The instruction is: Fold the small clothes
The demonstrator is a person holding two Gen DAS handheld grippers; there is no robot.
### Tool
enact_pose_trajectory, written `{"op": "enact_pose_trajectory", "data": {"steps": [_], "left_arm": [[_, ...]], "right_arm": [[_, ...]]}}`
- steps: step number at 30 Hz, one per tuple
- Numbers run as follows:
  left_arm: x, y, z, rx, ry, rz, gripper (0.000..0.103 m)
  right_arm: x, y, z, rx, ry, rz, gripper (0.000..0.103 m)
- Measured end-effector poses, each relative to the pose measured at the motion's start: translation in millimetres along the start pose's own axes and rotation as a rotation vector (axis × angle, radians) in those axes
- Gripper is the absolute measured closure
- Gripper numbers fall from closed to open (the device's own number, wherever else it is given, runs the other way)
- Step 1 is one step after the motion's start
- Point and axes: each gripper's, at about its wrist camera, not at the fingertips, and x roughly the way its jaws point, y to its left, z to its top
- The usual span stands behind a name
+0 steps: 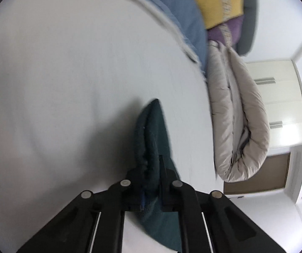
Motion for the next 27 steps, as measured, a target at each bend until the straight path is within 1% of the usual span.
{"op": "enact_pose_trajectory", "data": {"steps": [3, 5, 8, 10, 11, 12, 13, 15, 17, 18, 19, 20, 21, 22, 23, 25, 26, 27], "left_arm": [[-6, -49, -30, 0.176, 0.003, -0.033, 0.096], [-2, -93, -62, 0.314, 0.042, -0.074, 0.095], [9, -159, -135, 0.549, 0.139, -0.135, 0.095], [18, -193, -199, 0.714, 0.217, -0.177, 0.094], [23, -205, -233, 0.784, 0.251, -0.192, 0.094], [28, -210, -257, 0.82, 0.28, -0.199, 0.094], [36, -215, -288, 0.855, 0.329, -0.209, 0.094], [48, -214, -337, 0.905, 0.404, -0.222, 0.094], [65, -207, -379, 0.952, 0.472, -0.201, 0.093], [74, -202, -397, 0.975, 0.515, -0.173, 0.089], [82, -195, -411, 0.999, 0.553, -0.143, 0.082], [87, -188, -422, 1.017, 0.576, -0.118, 0.078], [89, -183, -426, 1.03, 0.586, -0.102, 0.069], [91, -181, -426, 1.042, 0.593, -0.101, 0.061], [86, -178, -426, 1.052, 0.593, -0.111, 0.056], [69, -175, -421, 1.09, 0.578, -0.128, 0.029], [60, -174, -417, 1.114, 0.574, -0.138, 0.024], [52, -172, -412, 1.137, 0.571, -0.154, 0.022]], "right_arm": [[-4, -23, -2, 0.028, -0.001, -0.008, 0.025], [-4, -39, -5, 0.062, -0.003, -0.01, 0.025], [-6, -65, -9, 0.116, -0.003, -0.015, 0.025], [-7, -80, -13, 0.139, -0.006, -0.019, 0.025], [-8, -86, -15, 0.147, -0.007, -0.023, 0.025], [-8, -93, -17, 0.154, -0.007, -0.029, 0.025], [-9, -98, -18, 0.159, -0.005, -0.033, 0.025], [-10, -113, -21, 0.172, -0.004, -0.046, 0.025], [-12, -128, -25, 0.191, 0.004, -0.053, 0.025], [-11, -134, -26, 0.199, 0.014, -0.06, 0.025], [-9, -141, -27, 0.207, 0.03, -0.073, 0.025], [-6, -147, -28, 0.216, 0.046, -0.085, 0.025], [-4, -153, -29, 0.226, 0.056, -0.088, 0.025], [-1, -157, -30, 0.233, 0.063, -0.088, 0.025], [5, -160, -29, 0.24, 0.071, -0.091, 0.025], [18, -164, -25, 0.24, 0.088, -0.089, 0.025], [22, -164, -23, 0.239, 0.092, -0.083, 0.024], [30, -161, -19, 0.232, 0.096, -0.068, 0.024]]}}
